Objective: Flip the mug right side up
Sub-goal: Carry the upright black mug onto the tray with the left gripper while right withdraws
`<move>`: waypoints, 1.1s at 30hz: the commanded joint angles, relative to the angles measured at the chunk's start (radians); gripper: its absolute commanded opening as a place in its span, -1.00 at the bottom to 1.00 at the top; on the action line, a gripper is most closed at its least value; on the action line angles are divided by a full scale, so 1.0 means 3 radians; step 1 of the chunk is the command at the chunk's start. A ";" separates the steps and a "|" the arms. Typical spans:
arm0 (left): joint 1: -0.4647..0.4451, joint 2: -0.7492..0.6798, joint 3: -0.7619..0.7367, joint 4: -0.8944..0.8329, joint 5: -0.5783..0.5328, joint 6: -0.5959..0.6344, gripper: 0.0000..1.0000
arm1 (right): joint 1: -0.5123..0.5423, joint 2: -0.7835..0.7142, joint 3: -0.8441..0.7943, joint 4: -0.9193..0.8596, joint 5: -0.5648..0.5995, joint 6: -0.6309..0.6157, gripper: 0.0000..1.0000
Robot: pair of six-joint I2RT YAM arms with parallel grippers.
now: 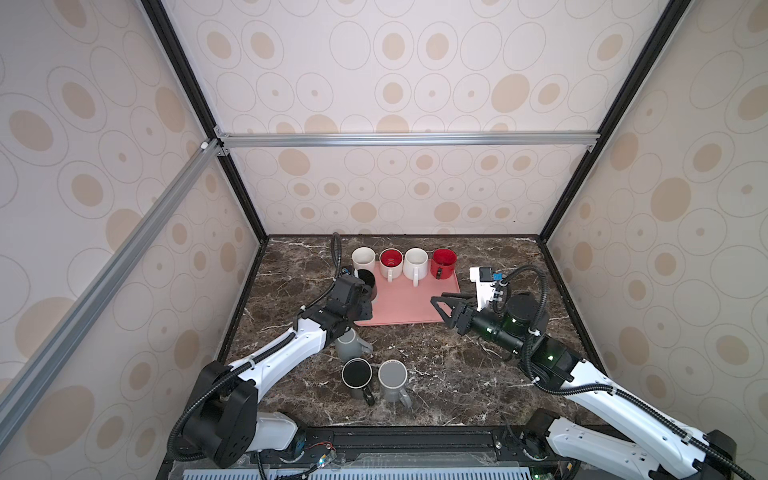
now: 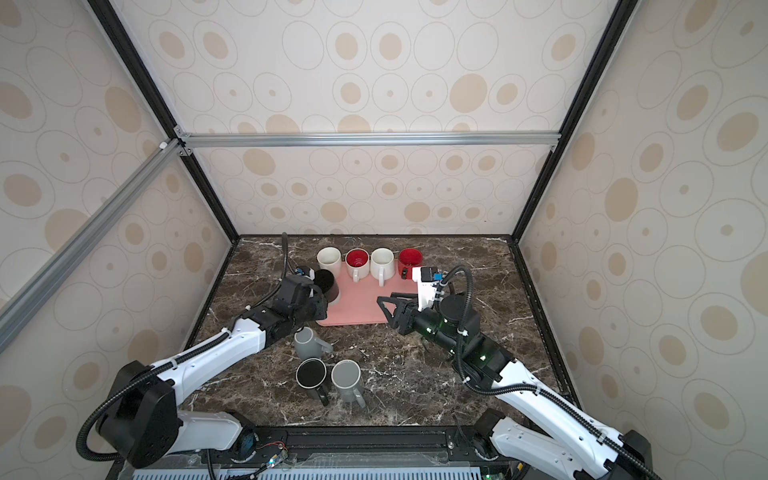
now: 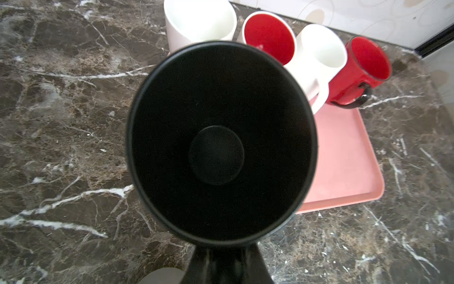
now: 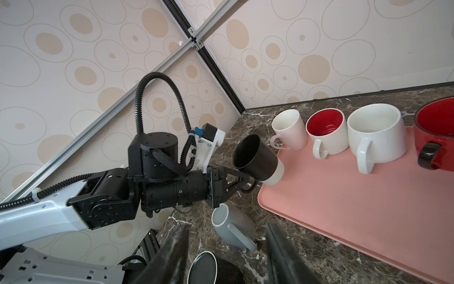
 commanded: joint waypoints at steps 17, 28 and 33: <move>0.0029 0.0243 0.0212 -0.0099 -0.0031 0.0135 -1.00 | -0.0004 -0.0158 -0.0097 -0.0116 0.0132 -0.0081 0.05; 0.0031 0.0344 0.0168 -0.0038 -0.0027 0.0134 -1.00 | -0.0016 -0.0166 -0.0104 -0.0142 0.0122 -0.0085 0.06; 0.0029 0.0361 0.0159 -0.0048 -0.0105 0.0140 -1.00 | -0.0022 -0.0160 -0.0109 -0.0142 0.0109 -0.0082 0.06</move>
